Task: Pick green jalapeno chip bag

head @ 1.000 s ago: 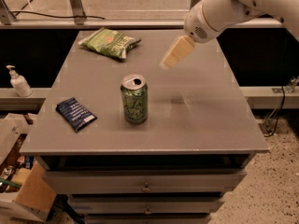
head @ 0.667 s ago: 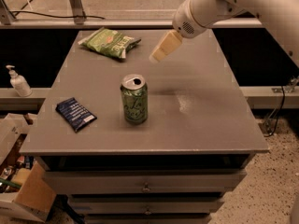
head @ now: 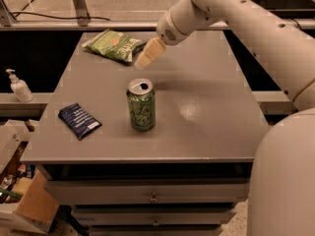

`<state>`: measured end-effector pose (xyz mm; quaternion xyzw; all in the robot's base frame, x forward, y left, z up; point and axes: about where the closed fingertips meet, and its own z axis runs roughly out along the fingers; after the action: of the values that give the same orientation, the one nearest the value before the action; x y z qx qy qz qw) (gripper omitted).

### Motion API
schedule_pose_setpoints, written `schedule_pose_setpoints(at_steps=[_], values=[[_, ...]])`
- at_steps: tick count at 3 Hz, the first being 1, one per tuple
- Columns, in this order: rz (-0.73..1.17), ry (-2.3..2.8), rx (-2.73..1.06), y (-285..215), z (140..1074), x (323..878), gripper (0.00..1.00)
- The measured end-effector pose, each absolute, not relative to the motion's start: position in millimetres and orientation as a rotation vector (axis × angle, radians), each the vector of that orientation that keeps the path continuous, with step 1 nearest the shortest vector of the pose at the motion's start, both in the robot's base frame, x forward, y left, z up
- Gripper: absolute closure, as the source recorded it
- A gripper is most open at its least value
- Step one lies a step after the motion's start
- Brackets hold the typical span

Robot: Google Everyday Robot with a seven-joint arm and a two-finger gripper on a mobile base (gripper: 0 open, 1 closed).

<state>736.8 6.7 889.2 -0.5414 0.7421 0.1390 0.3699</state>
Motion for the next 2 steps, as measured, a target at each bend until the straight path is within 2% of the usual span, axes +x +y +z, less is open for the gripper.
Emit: schedule_pose_setpoints(at_steps=[2], values=[[0.434,1.918,-1.422,68.8,852.2,759.6,0.00]])
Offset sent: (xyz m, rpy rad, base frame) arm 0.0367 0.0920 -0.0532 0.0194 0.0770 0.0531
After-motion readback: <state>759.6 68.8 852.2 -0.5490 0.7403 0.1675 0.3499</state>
